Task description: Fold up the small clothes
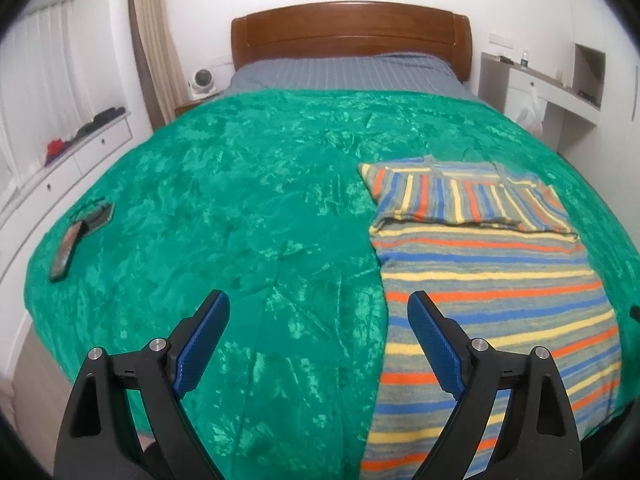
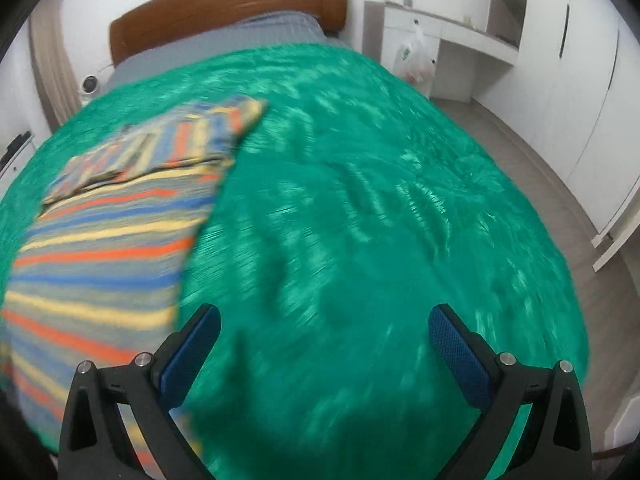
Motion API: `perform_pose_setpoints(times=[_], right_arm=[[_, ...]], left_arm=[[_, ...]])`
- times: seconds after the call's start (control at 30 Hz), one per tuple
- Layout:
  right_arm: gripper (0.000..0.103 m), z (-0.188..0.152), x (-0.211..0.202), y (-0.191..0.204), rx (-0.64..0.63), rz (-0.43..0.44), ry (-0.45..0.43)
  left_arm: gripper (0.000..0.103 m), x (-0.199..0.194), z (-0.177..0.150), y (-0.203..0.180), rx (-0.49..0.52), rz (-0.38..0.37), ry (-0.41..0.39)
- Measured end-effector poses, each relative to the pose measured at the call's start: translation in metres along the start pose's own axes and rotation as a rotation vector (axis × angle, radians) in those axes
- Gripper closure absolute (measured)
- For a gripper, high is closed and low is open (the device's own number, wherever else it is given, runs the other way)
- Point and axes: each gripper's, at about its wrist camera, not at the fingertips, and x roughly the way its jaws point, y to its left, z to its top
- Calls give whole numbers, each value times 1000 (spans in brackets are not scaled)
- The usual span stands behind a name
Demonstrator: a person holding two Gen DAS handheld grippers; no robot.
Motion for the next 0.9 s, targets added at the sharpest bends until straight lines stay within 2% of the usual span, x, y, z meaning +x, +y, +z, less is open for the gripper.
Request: perform_pose_setpoints(times=[0.17,0.27,0.37,0.57,0.9], right_arm=[[1,-18,-40,25,-24,3,10],[1,-21,-52,37,-55,-39,50],[1,-18,-67,48,-73,-92,51],[1,-7,-104,73,-123,-186,-9],[1,-1,-159,100,-204,-273,-137]], left_arm=[[11,0,-5,-6,4,-19,17],[11,-2,-8,-10,21,-27,20],[11,-5,-11,-11,41,-38,29],[8,-13,-29,4,32,-50,39],[8,-17,-51,30,-52,-51,71]])
